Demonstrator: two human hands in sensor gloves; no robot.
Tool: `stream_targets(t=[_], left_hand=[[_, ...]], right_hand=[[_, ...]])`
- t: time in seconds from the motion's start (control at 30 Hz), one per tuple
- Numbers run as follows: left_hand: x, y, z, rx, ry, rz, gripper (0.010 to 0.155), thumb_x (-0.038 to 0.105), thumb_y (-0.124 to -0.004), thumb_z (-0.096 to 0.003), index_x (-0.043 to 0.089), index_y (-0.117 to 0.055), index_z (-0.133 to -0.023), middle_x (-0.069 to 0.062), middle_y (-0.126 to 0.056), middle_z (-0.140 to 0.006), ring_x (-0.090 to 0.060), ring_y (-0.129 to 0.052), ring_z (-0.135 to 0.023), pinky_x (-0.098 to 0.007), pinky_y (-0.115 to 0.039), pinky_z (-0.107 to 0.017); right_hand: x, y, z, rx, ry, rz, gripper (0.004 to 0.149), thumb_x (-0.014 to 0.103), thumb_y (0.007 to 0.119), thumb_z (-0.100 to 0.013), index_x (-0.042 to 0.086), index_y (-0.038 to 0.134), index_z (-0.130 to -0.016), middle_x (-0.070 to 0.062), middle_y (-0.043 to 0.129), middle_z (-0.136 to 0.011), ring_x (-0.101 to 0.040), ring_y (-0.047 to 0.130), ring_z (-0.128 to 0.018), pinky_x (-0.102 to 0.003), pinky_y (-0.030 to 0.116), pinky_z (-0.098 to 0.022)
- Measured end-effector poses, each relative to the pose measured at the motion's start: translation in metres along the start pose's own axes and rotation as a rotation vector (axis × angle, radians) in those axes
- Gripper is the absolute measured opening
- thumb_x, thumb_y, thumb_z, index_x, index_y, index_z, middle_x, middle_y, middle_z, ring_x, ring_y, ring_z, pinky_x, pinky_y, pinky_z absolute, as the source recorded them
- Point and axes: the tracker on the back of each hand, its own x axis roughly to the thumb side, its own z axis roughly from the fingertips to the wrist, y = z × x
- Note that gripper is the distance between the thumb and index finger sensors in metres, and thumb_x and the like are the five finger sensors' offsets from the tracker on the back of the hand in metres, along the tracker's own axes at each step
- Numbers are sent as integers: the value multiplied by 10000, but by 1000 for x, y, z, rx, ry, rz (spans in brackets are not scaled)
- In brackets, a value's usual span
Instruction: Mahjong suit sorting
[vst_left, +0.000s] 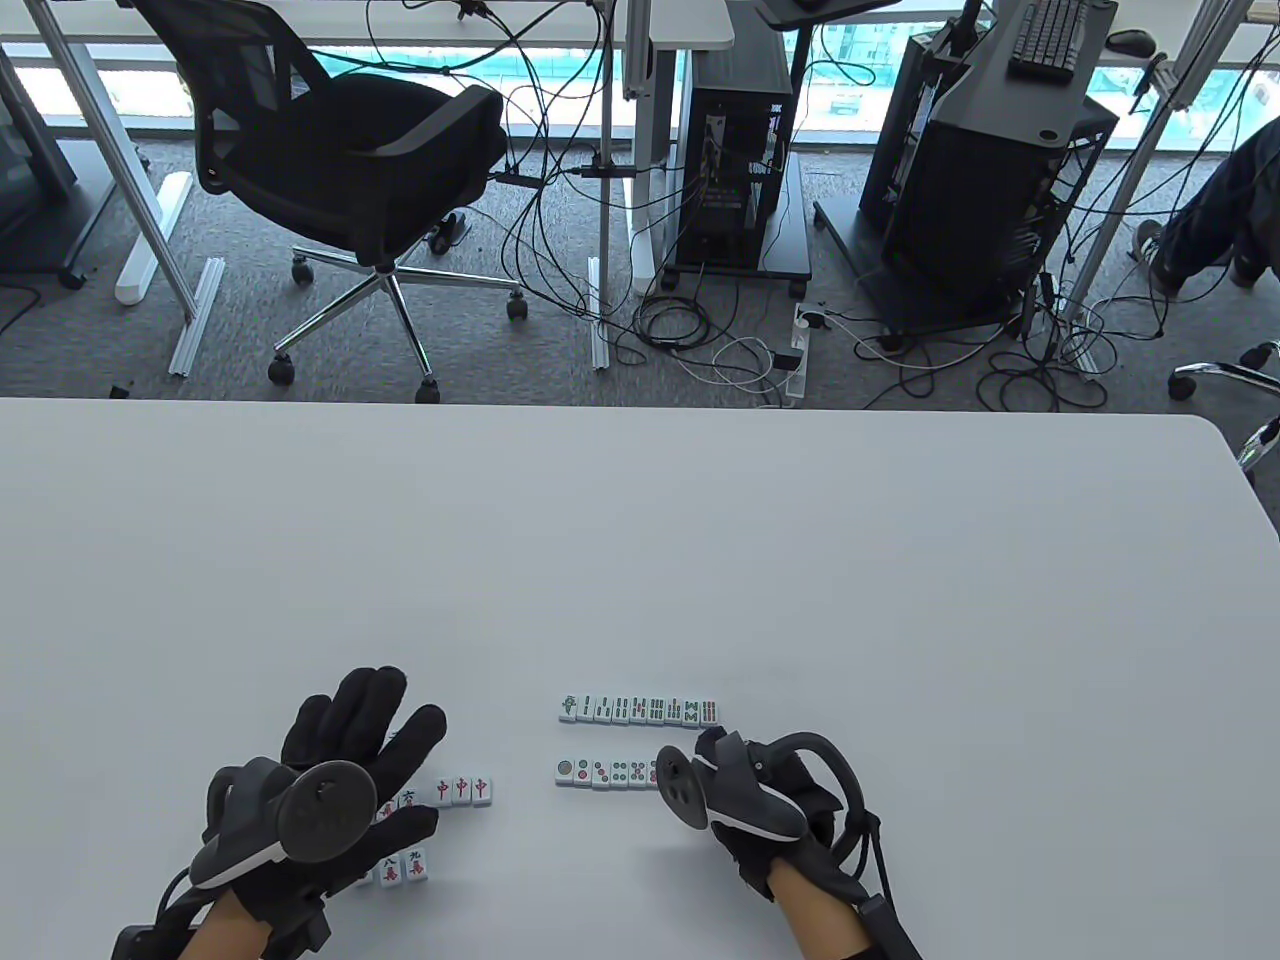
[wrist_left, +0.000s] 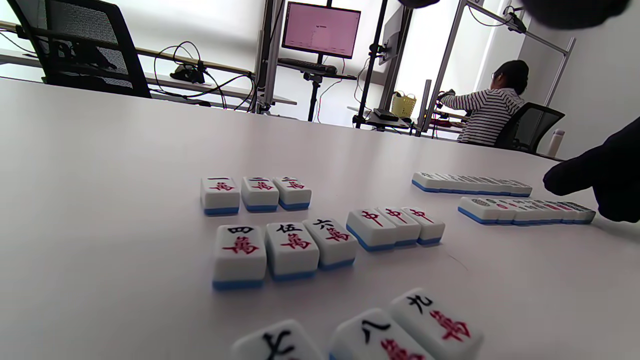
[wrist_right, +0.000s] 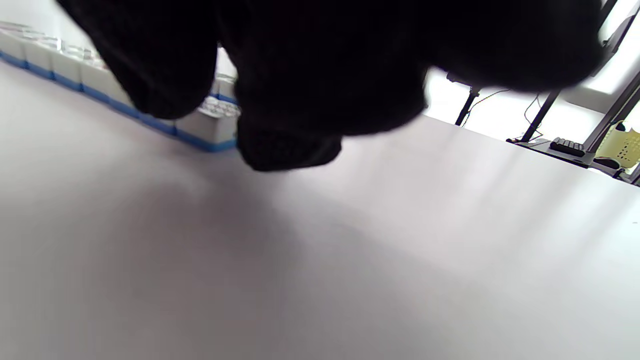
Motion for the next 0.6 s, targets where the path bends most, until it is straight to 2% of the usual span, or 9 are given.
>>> stream_targets(t=[0.37, 0.47, 0.6], left_hand=[[-1, -3, -1, -22, 17, -16, 811, 709, -638, -365, 435, -342, -1069, 128, 12, -1134, -213, -58, -1141, -578, -191, -818], [-4, -4, -2, -30, 32, -18, 808, 709, -638, -365, 434, -348, -1068, 128, 8, -1136, -212, -62, -1142, -578, -193, -818], [-11, -5, -3, -36, 66, -15, 803, 703, -642, -366, 427, -364, -1067, 127, -31, -1141, -212, -74, -1143, -575, -199, -820]], right_hand=[[-65, -17, 62, -286, 118, -82, 692, 487, 718, -395, 172, 593, -998, -87, 840, -850, -246, 921, -577, -433, 833, -447], [-82, -17, 77, -327, 160, -96, 731, 528, 690, -398, 214, 514, -1034, -107, 704, -982, -287, 832, -745, -489, 758, -566], [-100, -13, 91, -362, 209, -118, 794, 601, 628, -403, 290, 345, -1076, -119, 426, -1126, -358, 577, -967, -601, 566, -707]])
